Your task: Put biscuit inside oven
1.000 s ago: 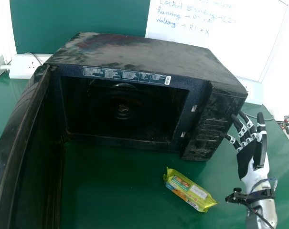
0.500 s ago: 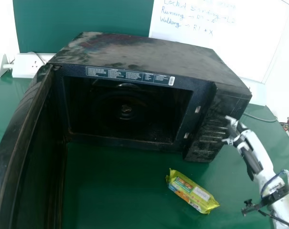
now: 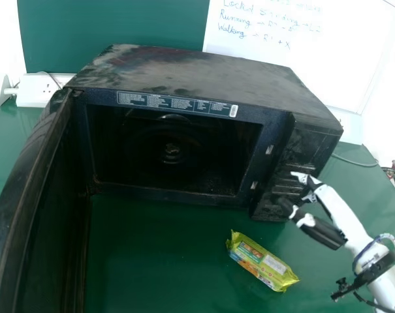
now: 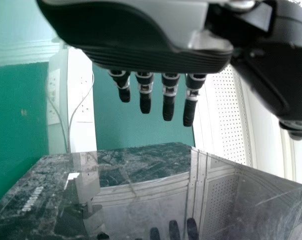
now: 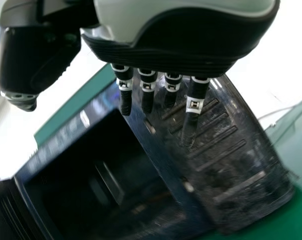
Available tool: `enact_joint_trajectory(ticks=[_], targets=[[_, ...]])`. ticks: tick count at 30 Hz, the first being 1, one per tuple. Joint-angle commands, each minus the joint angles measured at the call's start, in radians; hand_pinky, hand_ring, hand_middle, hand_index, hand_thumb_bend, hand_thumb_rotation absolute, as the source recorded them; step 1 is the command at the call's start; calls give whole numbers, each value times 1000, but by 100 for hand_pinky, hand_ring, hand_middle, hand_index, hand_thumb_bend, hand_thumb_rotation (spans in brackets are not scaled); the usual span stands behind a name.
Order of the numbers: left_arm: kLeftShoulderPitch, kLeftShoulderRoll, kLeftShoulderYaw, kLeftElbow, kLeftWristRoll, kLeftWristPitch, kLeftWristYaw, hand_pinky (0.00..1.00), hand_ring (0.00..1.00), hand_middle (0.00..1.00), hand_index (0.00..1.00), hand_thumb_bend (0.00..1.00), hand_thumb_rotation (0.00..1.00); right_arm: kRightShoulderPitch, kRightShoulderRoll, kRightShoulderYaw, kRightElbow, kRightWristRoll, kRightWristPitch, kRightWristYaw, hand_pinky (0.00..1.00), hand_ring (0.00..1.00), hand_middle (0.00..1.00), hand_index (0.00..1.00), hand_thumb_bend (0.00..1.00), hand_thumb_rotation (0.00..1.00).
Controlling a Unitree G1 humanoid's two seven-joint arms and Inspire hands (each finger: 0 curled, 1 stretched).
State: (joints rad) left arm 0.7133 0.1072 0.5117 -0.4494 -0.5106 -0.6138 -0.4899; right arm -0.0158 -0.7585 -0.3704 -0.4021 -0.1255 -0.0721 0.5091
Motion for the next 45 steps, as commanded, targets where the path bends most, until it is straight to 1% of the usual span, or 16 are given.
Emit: enact_joint_trajectory(ticks=[1, 4, 6, 9, 12, 14, 18, 21, 23, 25, 29, 32, 34, 35, 40, 45], targets=[[9, -9, -10, -5, 9, -14, 5, 73, 78, 83, 81, 100, 68, 17, -18, 1, -21, -36, -16, -14, 59, 91, 97, 93, 86, 95], [13, -7, -14, -7, 8, -15, 4, 72, 78, 83, 81, 100, 68, 25, -24, 1, -37, -89, -22, -15, 60, 91, 97, 93, 86, 95], [16, -10, -17, -12, 11, -12, 9, 70, 77, 83, 81, 100, 69, 31, -31, 1, -40, -122, -44, -16, 60, 90, 97, 93, 86, 95], [24, -9, -22, -20, 8, -7, 11, 70, 77, 83, 81, 100, 72, 43, -43, 4, -31, -189, -93, -35, 60, 90, 97, 93, 86, 94], [28, -4, -24, -22, 8, -6, 8, 74, 80, 85, 82, 100, 74, 45, -63, 10, -31, -243, -117, -34, 60, 90, 97, 93, 86, 95], [28, -4, -25, -22, 8, -11, 6, 78, 82, 87, 83, 100, 75, 41, -78, 15, -35, -255, -117, -15, 59, 90, 96, 93, 84, 95], [38, -3, -24, -35, 14, -2, 11, 82, 84, 88, 84, 100, 78, 42, -116, 17, -32, -273, -130, 8, 61, 91, 97, 94, 84, 95], [38, -1, -28, -32, 3, 1, 7, 80, 83, 87, 84, 100, 77, 44, -148, 13, -24, -300, -156, 19, 61, 92, 97, 93, 85, 94], [34, -2, -27, -25, 7, -7, 7, 79, 83, 87, 85, 100, 79, 45, -172, 14, -23, -320, -166, 28, 60, 91, 97, 93, 84, 95], [34, -2, -28, -24, 8, -7, 7, 78, 83, 87, 85, 100, 79, 43, -189, 17, -28, -333, -159, 47, 60, 90, 97, 93, 85, 95], [40, -4, -31, -32, 8, 0, 13, 84, 86, 91, 87, 100, 82, 36, -223, 38, -40, -369, -148, 91, 60, 90, 96, 93, 85, 93], [45, -3, -31, -36, 7, 1, 13, 88, 87, 92, 88, 100, 78, 18, -229, 68, -51, -368, -129, 125, 60, 91, 97, 93, 84, 94], [46, 0, -33, -36, 1, 2, 9, 92, 89, 93, 89, 100, 78, 5, -245, 87, -68, -367, -107, 165, 60, 90, 97, 93, 84, 94], [46, -1, -33, -37, 0, 3, 10, 93, 89, 93, 89, 100, 78, -1, -254, 95, -75, -368, -96, 184, 60, 90, 97, 94, 84, 94], [52, 1, -35, -44, -7, 10, 10, 92, 90, 95, 90, 100, 80, -11, -280, 119, -89, -375, -81, 240, 61, 91, 97, 94, 84, 93], [50, 0, -30, -41, 5, -4, 9, 90, 90, 95, 89, 100, 80, -7, -276, 146, -62, -393, -112, 225, 60, 90, 97, 93, 83, 94]])
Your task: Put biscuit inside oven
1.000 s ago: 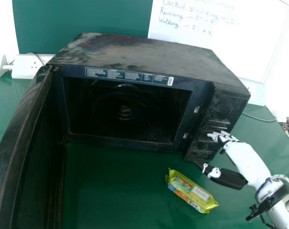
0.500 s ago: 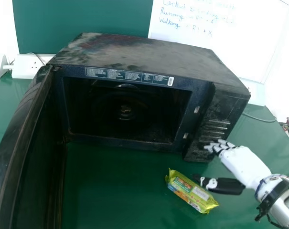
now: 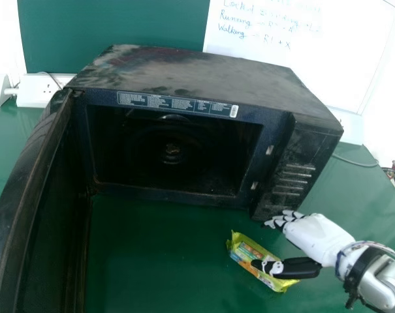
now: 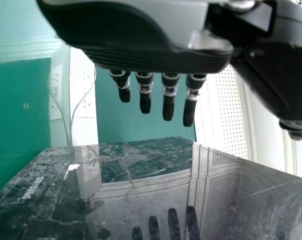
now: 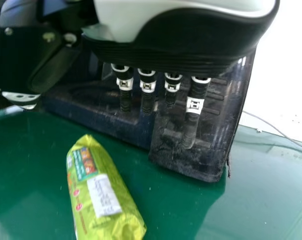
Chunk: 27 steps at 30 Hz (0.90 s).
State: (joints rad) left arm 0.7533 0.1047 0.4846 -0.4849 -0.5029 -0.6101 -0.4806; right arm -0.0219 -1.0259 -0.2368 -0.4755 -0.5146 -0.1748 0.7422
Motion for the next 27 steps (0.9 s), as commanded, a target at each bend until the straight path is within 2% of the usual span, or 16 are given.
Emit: enact_joint_trajectory(ticks=[1, 9, 20, 27], targets=[[10, 2, -3, -4, -4, -9, -2, 91, 90, 95, 90, 100, 80, -1, -9, 19, 16, -10, -15, -9, 60, 90, 97, 93, 83, 94], [14, 2, -2, -6, -12, -6, -3, 95, 91, 96, 90, 100, 85, 7, 2, 48, 50, -40, -48, -36, 60, 90, 97, 93, 83, 93], [14, -2, -2, -4, -14, -16, -6, 93, 90, 95, 89, 100, 85, 18, 7, 62, 74, -64, -33, -43, 59, 89, 96, 92, 82, 94], [18, 0, -1, -7, -13, -13, -4, 92, 89, 94, 88, 100, 81, -32, 28, 112, 161, -80, -16, -78, 59, 89, 96, 93, 82, 93]])
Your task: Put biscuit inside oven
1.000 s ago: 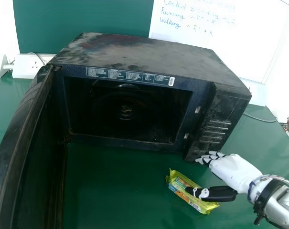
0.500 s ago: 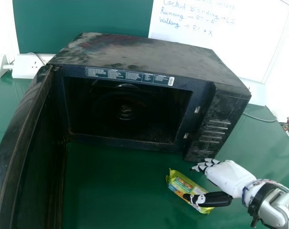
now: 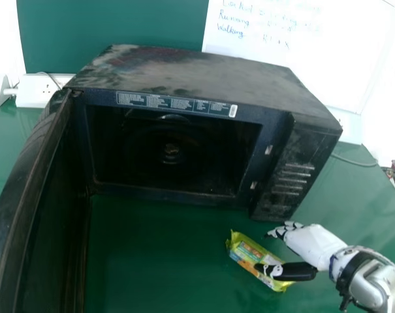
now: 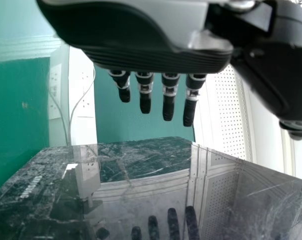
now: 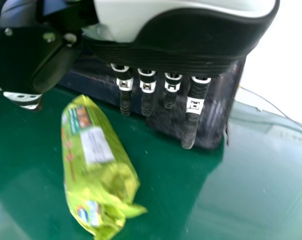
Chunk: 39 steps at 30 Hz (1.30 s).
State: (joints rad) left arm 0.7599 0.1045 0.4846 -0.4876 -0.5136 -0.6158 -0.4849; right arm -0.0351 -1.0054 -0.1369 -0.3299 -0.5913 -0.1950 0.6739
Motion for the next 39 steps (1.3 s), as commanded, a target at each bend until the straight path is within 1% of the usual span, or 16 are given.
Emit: enact_joint_trajectory(ticks=[1, 5, 9, 15, 20, 25, 29, 31, 37, 39], targets=[[13, 0, -1, -6, -2, -4, 2, 93, 89, 94, 89, 100, 80, -27, 6, 18, 24, 0, 9, -7, 60, 89, 96, 92, 82, 93], [17, 3, -4, -12, -9, 2, 0, 94, 90, 94, 89, 100, 79, -50, 9, 31, 43, 9, 28, -4, 60, 89, 97, 92, 82, 93], [19, -1, -6, -17, -5, 1, 3, 94, 89, 94, 88, 100, 78, -51, 11, 36, 55, 13, 22, -19, 59, 89, 97, 92, 82, 94], [31, 0, -4, -23, 5, 4, 4, 95, 90, 95, 89, 100, 79, -52, 16, 55, 61, 10, 24, -31, 60, 89, 97, 92, 83, 93], [35, 1, -10, -28, -10, 8, 0, 94, 90, 94, 89, 100, 78, -46, 26, 57, 50, 13, 30, -33, 61, 89, 97, 92, 83, 92], [39, 1, -10, -28, -8, 7, 0, 92, 88, 93, 87, 100, 76, -35, 39, 55, 52, 24, 21, -48, 61, 90, 98, 93, 83, 92], [44, -1, -11, -30, -5, 6, 0, 90, 88, 93, 87, 100, 78, -34, 43, 62, 66, 24, 5, -63, 61, 89, 97, 93, 83, 93], [48, -1, -12, -34, -6, 9, 1, 92, 88, 93, 87, 100, 78, -35, 48, 66, 71, 26, 9, -68, 61, 89, 97, 93, 83, 92], [56, -2, -15, -42, -6, 11, 6, 89, 87, 92, 86, 100, 78, -56, 60, 91, 130, 24, -21, -108, 61, 90, 97, 93, 84, 91], [56, -3, -16, -46, -3, 11, 8, 90, 87, 92, 86, 100, 78, -65, 67, 99, 148, 16, -17, -118, 61, 90, 98, 93, 84, 91]])
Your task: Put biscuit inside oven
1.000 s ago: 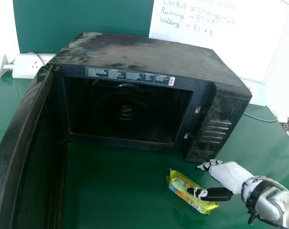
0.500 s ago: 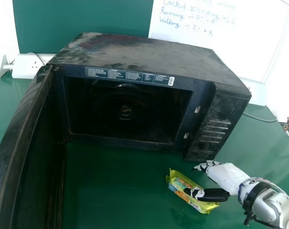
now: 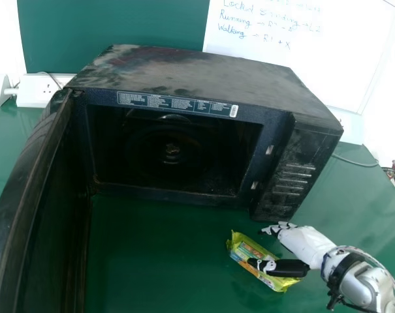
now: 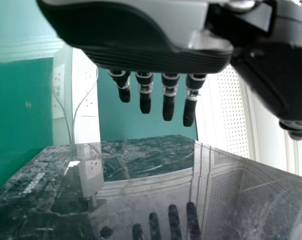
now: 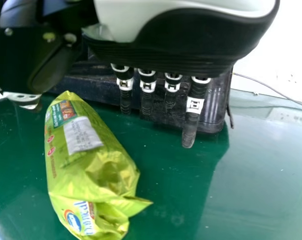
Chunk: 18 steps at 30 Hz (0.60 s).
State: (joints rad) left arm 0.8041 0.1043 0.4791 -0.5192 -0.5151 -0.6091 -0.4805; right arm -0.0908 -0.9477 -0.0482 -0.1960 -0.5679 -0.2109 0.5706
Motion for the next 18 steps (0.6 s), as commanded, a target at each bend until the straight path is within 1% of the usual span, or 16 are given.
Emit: enact_joint_trajectory(ticks=[1, 7, 11, 15, 18], targets=[[13, -3, -10, -16, 0, 4, 4, 90, 88, 92, 86, 100, 78, -13, 11, 15, 20, -12, 6, -17, 61, 90, 98, 92, 84, 91], [16, 0, -13, -22, -5, 12, 3, 92, 88, 93, 87, 100, 77, -39, 22, 42, 60, -34, 25, -34, 61, 90, 98, 93, 85, 89], [15, -2, -12, -23, -7, 14, 2, 93, 89, 93, 87, 100, 76, -57, 21, 61, 89, -39, 23, -36, 61, 91, 99, 93, 85, 90], [13, -2, -11, -19, -8, 11, 0, 93, 89, 93, 87, 100, 77, -65, 14, 75, 99, -47, 25, -31, 61, 90, 98, 92, 84, 89], [14, -3, -10, -23, -1, 13, 4, 92, 89, 93, 87, 100, 77, -65, 11, 76, 101, -46, 26, -30, 61, 90, 98, 93, 84, 90]])
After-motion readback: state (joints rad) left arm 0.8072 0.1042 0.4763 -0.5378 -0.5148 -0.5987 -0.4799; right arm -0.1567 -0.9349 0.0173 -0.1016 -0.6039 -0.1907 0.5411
